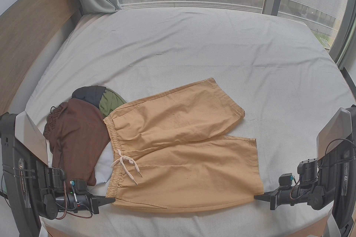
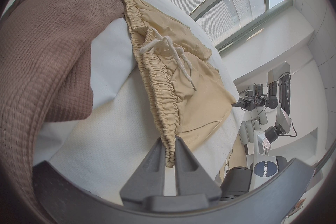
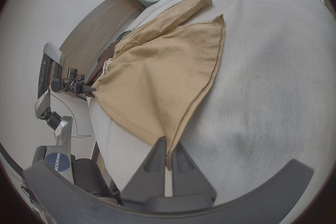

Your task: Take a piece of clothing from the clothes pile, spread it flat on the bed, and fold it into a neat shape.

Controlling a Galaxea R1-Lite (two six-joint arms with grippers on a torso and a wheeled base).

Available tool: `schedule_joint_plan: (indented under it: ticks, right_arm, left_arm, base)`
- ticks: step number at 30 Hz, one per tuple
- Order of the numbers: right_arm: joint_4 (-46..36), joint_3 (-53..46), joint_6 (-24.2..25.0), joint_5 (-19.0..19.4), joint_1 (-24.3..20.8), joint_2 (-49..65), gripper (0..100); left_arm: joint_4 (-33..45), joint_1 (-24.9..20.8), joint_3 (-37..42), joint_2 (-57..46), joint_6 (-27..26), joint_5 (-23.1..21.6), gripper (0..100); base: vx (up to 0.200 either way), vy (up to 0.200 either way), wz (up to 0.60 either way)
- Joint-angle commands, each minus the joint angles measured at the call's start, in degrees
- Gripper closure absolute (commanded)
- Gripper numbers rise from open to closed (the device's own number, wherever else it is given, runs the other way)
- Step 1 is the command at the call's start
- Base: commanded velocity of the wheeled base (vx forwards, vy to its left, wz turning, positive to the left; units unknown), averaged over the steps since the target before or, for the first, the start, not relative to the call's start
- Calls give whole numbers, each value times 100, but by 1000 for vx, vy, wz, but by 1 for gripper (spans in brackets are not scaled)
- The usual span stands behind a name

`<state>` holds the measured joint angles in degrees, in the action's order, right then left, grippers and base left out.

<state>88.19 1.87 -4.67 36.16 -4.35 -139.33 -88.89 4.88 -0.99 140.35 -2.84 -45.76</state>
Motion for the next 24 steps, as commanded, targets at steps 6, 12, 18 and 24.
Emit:
schedule_joint_plan:
  ticks: [6, 12, 18, 24]
  right_arm:
    - [14, 350, 889, 260, -119, 767, 100]
    - [6, 613, 1469, 375, -136, 1320, 100]
    - [6, 859, 1996, 375, -145, 1654, 100]
    - [6, 921, 2049, 366, -136, 1672, 100]
  left_arm:
    - [-5, -409, -218, -904, 1075, -12, 100]
    - [-5, -681, -481, -1607, 1919, 24, 100]
    - [-5, -743, -701, -1774, 2262, 68, 100]
    - [-5, -743, -824, -1765, 2385, 68, 100]
  base:
    - [0, 0, 0]
    - [0, 0, 0]
    - [0, 0, 0]
    - [0, 0, 0]
